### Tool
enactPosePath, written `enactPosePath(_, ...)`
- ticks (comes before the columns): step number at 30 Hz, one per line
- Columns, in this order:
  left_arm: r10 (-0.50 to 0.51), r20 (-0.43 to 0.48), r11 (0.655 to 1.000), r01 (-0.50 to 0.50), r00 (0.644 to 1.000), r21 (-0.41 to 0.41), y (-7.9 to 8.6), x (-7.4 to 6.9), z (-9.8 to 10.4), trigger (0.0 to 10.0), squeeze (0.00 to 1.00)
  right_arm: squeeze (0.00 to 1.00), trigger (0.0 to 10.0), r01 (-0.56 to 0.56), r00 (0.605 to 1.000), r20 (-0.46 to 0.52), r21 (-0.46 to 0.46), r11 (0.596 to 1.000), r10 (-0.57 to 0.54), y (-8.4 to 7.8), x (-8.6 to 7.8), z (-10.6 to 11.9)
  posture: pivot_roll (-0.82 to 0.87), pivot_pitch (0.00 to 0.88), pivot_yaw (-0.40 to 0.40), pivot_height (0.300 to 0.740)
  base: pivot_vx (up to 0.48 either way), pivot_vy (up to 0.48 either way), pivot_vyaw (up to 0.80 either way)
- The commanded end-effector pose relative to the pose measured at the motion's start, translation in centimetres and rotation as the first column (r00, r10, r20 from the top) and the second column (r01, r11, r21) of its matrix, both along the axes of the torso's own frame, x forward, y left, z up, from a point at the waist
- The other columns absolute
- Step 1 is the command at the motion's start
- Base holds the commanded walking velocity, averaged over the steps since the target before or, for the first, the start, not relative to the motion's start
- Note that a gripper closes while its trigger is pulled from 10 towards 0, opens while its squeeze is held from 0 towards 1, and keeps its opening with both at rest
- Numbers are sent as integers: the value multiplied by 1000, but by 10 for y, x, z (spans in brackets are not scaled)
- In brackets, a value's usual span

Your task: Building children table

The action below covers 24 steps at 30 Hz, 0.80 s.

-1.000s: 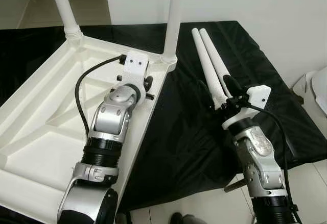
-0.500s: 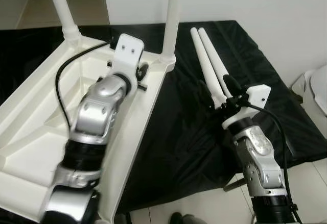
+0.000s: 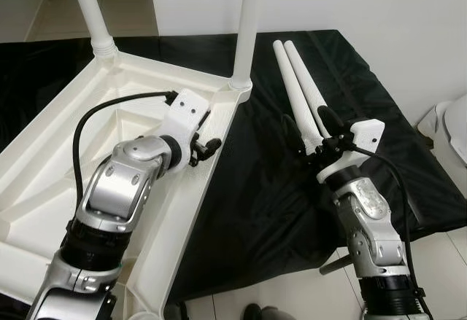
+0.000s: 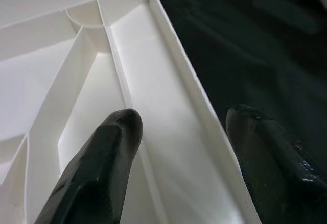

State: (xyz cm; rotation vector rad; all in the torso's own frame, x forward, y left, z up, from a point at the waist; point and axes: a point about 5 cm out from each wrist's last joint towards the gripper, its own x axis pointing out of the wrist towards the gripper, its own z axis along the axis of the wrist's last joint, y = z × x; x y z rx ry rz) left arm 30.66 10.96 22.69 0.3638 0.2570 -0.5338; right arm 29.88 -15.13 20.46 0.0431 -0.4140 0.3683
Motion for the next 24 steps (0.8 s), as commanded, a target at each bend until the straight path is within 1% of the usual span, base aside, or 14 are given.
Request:
enactPosePath(1,-54,-38,998,54,998,9,-2,-8,-3,10000,0,0,10000,-4,1000,10,-17,1000,4,-1,1,1,-8,120,-25,740,0,0,0)
enactPosePath(3,-54,-38,998,54,998,9,-2,-8,-3,10000,0,0,10000,-4,1000,10,-17,1000,4,-1,1,1,-8,120,-25,740,0,0,0)
enactPosePath(5,-103,-59,994,105,993,36,-3,-15,-5,10000,0,0,10000,-5,1000,11,-21,1000,5,-2,1,1,-4,116,-26,740,0,0,0)
enactPosePath(6,-103,-59,994,105,993,36,-3,-15,-5,10000,0,0,10000,-5,1000,11,-21,1000,5,-2,1,1,-4,116,-26,740,0,0,0)
enactPosePath(7,-133,-74,989,137,988,49,-5,-20,-7,10000,0,0,10000,-6,1000,10,-22,1000,6,-2,1,1,-4,115,-26,740,0,0,0)
enactPosePath(8,-133,-74,989,137,988,49,-5,-20,-7,10000,0,0,10000,-6,1000,10,-22,1000,6,-2,1,1,-4,115,-26,740,0,0,0)
enactPosePath(10,-184,-108,979,192,977,69,-9,-28,-13,10000,0,0,10000,-9,1000,13,-24,1000,10,-2,2,1,-6,111,-26,740,0,0,0)
enactPosePath(13,-202,-135,975,212,970,71,-13,-32,-18,10000,0,0,10000,-13,1000,15,-26,1000,13,-1,2,2,-8,111,-25,740,0,0,0)
enactPosePath(18,-189,-163,978,200,968,56,-17,-33,-23,10000,0,0,10000,-28,1000,10,-35,999,28,0,1,1,-11,110,-24,740,0,0,0)
enactPosePath(21,-169,-176,982,181,970,54,-20,-31,-27,10000,0,0,10000,-99,994,-51,-78,992,95,3,-3,-10,-11,110,-24,740,0,0,0)
enactPosePath(22,-169,-176,982,181,970,54,-20,-31,-27,10000,0,0,10000,-99,994,-51,-78,992,95,3,-3,-10,-11,110,-24,740,0,0,0)
enactPosePath(24,-162,-182,983,175,970,60,-20,-31,-29,10000,0,0,10000,-147,986,-89,-98,984,139,6,-8,-17,-15,113,-23,740,0,0,0)
